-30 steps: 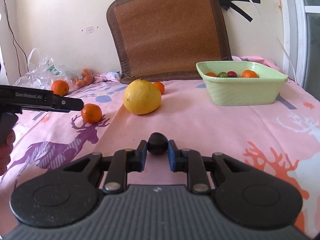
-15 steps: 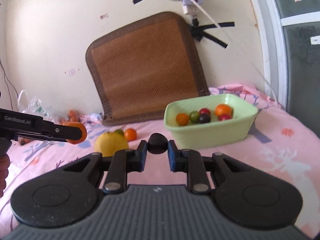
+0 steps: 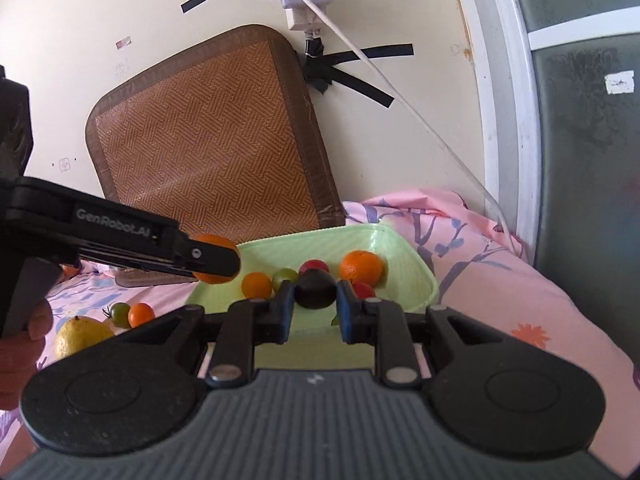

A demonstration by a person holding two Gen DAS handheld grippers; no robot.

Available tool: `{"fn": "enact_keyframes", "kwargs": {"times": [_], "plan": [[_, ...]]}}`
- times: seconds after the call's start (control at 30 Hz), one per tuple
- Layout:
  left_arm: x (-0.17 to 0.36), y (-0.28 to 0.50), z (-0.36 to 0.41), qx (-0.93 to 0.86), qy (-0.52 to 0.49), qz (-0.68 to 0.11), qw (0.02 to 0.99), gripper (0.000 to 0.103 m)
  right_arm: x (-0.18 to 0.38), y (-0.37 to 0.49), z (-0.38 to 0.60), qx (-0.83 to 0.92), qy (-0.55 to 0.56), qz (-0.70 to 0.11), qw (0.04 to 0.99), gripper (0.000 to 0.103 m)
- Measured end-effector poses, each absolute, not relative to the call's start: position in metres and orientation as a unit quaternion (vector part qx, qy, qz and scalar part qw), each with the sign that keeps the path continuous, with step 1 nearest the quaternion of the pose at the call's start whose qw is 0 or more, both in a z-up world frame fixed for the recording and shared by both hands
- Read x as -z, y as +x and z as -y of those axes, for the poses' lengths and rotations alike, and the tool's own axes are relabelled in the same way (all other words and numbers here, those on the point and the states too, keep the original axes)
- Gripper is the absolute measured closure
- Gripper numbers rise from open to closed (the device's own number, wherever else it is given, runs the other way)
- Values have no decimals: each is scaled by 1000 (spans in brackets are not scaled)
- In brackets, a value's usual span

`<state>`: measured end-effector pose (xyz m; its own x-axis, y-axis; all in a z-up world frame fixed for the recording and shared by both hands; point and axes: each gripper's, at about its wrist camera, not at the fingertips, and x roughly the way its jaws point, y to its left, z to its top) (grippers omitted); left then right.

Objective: Organize fruits
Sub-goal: 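Carry plum and tangerine into the green basket and open both tools, then grasp a tangerine with the right tool while the left tool grasps a green tomato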

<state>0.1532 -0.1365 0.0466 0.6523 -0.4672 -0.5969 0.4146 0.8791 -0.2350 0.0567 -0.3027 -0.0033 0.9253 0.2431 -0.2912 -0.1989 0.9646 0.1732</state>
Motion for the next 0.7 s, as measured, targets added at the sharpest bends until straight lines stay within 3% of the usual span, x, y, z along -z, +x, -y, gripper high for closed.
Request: {"fn": "enact_keyframes", "kwargs": {"times": [0.07,0.3,0.5,0.7], "plan": [[-39,158,139,239,-34,-345,907,62,2,56,303,-114,70,-151,979,70],[-54,147,125,240,-57,-328,912,58,0,50,317,-82,97,-120,985,70],[-88,102,55,203,-102,-261,938,56,4,44,332,-40,124,-111,985,70],[-66,53,-29,91,-98,-271,953,56,-2,30,318,-53,130,-116,983,70]]}}
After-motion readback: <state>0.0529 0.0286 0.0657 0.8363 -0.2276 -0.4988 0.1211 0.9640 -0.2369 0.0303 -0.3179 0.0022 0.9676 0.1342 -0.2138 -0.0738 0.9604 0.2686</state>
